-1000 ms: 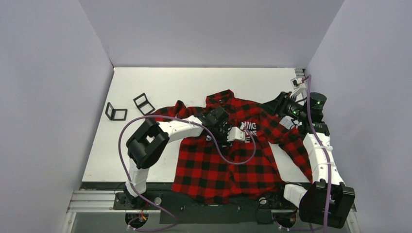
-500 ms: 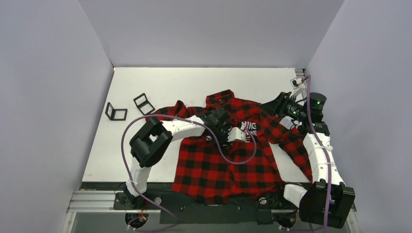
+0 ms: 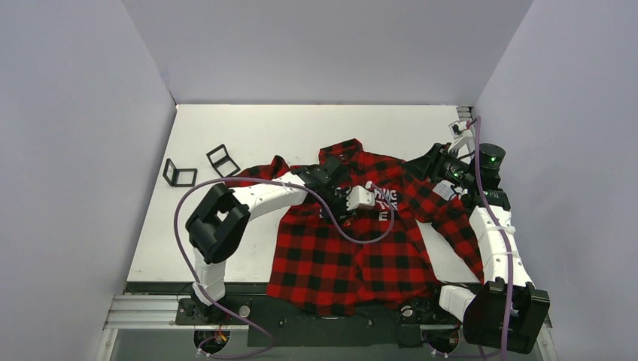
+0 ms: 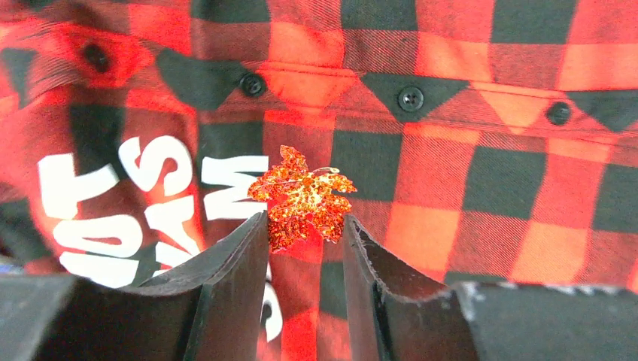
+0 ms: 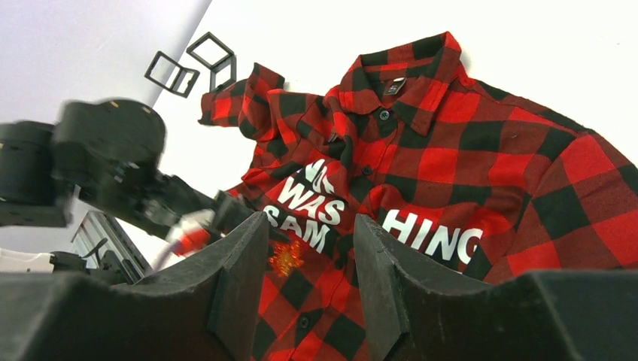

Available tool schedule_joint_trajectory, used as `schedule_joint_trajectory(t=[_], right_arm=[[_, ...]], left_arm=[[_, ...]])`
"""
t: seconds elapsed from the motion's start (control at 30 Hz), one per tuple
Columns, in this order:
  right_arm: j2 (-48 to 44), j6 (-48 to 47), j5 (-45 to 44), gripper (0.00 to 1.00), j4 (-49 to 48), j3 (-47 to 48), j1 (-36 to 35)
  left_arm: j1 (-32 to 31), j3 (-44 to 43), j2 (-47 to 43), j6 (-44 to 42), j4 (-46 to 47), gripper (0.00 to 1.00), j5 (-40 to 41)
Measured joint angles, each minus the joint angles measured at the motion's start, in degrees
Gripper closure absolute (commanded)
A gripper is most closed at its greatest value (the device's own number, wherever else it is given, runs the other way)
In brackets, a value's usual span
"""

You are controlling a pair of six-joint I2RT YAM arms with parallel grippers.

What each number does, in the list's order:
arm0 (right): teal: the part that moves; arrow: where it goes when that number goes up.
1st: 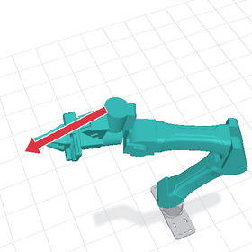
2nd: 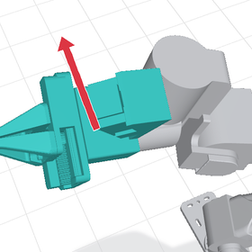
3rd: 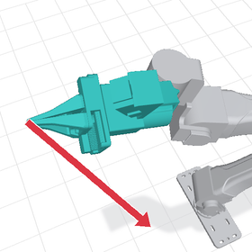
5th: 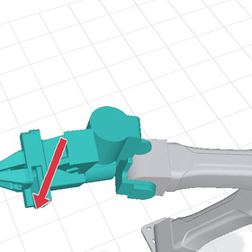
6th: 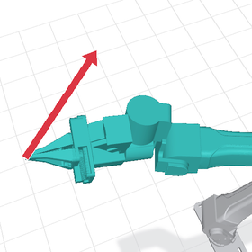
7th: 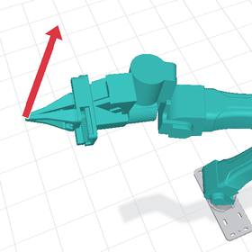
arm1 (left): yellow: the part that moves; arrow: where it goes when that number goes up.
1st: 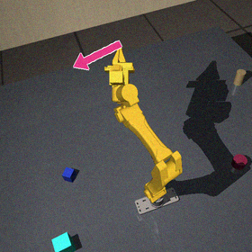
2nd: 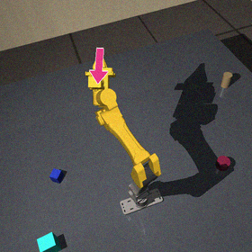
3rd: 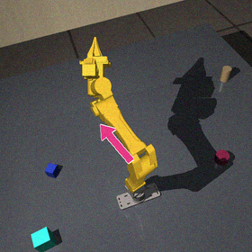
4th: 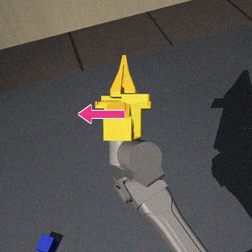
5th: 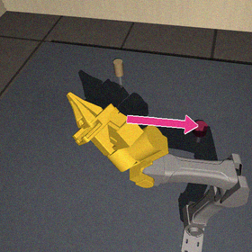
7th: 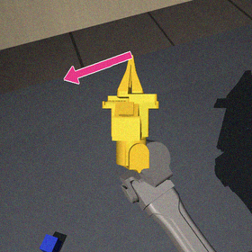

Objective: Remove the brooch from the garment

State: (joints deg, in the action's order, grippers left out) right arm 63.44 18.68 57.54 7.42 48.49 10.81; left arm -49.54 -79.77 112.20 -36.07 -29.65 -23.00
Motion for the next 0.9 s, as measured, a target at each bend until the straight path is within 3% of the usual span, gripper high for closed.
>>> schedule_joint_trajectory(t=[0.17, 0.27, 0.53, 0.7, 0.9], right_arm=[[0.0, 0.0, 0.4, 0.58, 0.1, 0.0, 0.0], [0.0, 0.0, 0.4, 0.58, 0.2, 0.0, 0.0], [0.0, 0.0, 0.5, 0.58, 0.4, 0.0, -0.3], [0.0, 0.0, 0.5, 0.58, 0.4, 0.0, -0.4], [0.0, 0.0, 0.7, 0.58, 0.4, 0.0, -0.4]], left_arm=[[5.1, 0.0, -7.2, 2.6, -3.5, 0.77, -3.9], [12.0, 0.7, -12.1, 4.8, -4.8, 0.77, -6.6], [44.1, 3.5, -19.3, 13.4, -5.7, 0.77, -10.1], [63.3, 6.4, -20.8, 19.1, -4.4, 0.78, -5.6], [70.0, 8.9, -20.6, 22.3, -2.0, 0.78, 3.4]])
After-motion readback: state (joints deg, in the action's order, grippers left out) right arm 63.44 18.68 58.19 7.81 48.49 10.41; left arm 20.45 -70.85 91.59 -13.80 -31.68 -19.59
